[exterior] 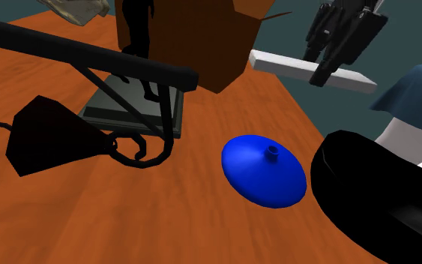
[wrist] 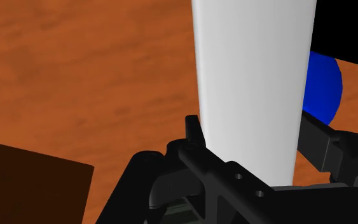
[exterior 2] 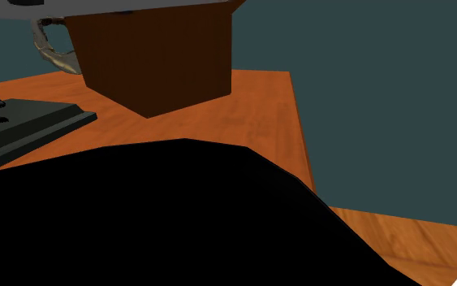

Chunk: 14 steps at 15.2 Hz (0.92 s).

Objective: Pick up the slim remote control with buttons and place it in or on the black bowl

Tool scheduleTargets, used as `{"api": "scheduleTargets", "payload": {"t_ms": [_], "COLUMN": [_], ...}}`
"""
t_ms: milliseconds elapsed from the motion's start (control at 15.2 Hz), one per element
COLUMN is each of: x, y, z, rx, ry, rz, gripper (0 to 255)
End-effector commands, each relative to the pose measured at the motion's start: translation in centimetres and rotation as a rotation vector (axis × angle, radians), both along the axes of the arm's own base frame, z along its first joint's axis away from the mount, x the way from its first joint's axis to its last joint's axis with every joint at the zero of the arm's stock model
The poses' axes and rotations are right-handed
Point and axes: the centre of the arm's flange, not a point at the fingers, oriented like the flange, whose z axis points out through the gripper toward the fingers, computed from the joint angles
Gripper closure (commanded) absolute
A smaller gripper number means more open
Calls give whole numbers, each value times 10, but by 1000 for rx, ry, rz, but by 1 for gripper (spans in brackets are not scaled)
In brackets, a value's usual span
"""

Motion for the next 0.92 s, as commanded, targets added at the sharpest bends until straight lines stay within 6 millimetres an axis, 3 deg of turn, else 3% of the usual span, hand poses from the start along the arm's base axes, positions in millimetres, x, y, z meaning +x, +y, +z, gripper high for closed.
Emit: {"api": "scheduleTargets", "payload": {"t_ms": [0,858], "x": [-24,-195], "y": [1,5], "z": [3,3], "rx": [0,0], "ry": [0,0], "rz": [-1,-1], "gripper": [255,255]}}
